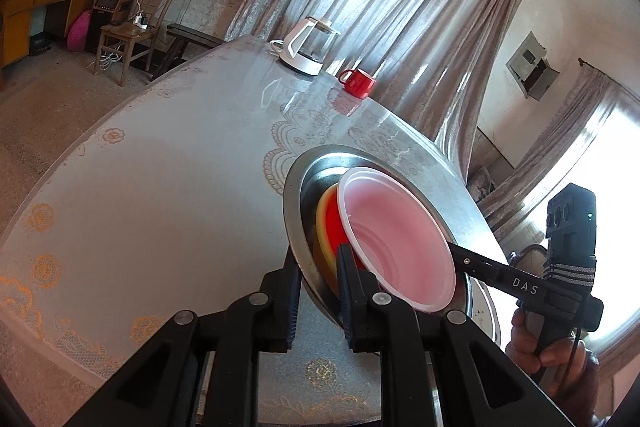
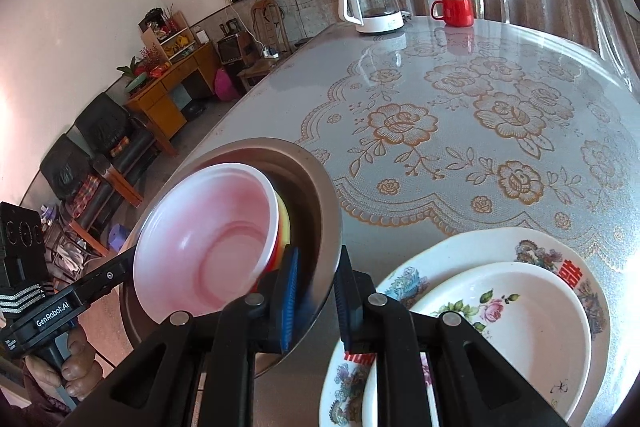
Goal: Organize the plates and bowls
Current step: 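Carry the steel bowl over the plate stack and lower it onto the plates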
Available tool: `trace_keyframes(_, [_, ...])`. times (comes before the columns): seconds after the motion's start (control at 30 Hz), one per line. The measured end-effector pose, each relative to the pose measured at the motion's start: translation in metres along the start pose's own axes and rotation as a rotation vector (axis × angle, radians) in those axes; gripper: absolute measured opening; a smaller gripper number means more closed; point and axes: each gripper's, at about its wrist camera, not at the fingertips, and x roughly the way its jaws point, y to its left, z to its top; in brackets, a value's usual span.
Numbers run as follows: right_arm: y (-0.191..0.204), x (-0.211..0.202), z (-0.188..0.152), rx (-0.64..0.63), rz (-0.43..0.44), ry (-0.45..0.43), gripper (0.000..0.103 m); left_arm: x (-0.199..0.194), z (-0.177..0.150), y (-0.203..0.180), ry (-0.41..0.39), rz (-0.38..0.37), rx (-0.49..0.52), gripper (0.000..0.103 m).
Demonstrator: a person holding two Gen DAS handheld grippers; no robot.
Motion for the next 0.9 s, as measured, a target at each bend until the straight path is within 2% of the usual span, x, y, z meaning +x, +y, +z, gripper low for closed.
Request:
trace_keyframes(0.57, [-0.068,-0.093,-0.030,0.128,-0.132,-0.128,0.016,0.033,-0.008,-0.102,0.103,-0.152,0.193,0.018])
trace_keyframes(0.9, [-0.105,-0.114,-0.057,0.221,-0.212,-0.131,0.017,0.058,-0.028,-0.131,0.194,-0.187,0.240,0.020])
